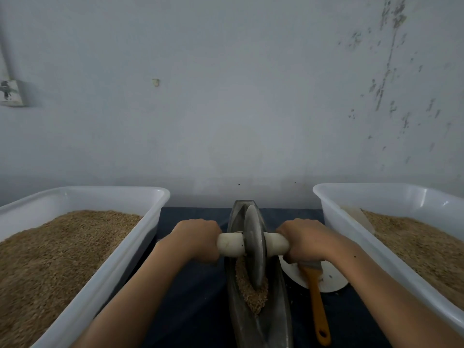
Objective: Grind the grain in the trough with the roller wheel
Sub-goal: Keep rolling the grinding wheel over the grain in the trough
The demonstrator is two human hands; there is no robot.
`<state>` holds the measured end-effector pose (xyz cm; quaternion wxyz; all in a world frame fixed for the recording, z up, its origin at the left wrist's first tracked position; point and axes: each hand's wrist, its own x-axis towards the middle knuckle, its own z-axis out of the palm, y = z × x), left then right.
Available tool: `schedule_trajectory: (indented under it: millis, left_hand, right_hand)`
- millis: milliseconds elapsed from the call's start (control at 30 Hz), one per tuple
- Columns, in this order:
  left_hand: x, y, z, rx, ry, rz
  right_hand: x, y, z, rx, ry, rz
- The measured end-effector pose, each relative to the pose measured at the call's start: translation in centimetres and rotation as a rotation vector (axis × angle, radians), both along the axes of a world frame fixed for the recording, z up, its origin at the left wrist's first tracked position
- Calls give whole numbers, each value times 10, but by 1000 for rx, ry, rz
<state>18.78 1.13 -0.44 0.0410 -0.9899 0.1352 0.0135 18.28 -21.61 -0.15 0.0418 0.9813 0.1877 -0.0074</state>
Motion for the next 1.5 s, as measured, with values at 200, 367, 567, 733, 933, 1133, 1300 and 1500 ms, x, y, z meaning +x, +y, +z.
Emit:
schedule_trajectory:
  millis: [200,367,567,733,933,1133,1300,1500]
  left_hand:
    - [5,1,-14,-49,-323,-6]
    - [4,0,-15,-50,-356,-11]
    - [0,1,-1,-18,-16,3]
    - [0,-2,-1,2,-42,8]
    - [4,-3,-13,-16,-349,-1]
    - [3,0,-11,-20,-295,-36]
    - [1,0,-2,-9,-18,1]
    - [-1,-4,-4,8,-129,20]
  right_hand:
    - [2,9,-12,9,-357,-42]
    - [0,8,-14,40,-408,-39]
    - [0,3,-2,-34,-137,18]
    - [-1,2,1,-10,-47,-2]
    - [-1,11,-10,13,-321,-70]
    - [-4,8,-8,26,-320,-44]
    - [-3,5,0,-35,-109,2]
    - [1,3,-6,12,-152,-15]
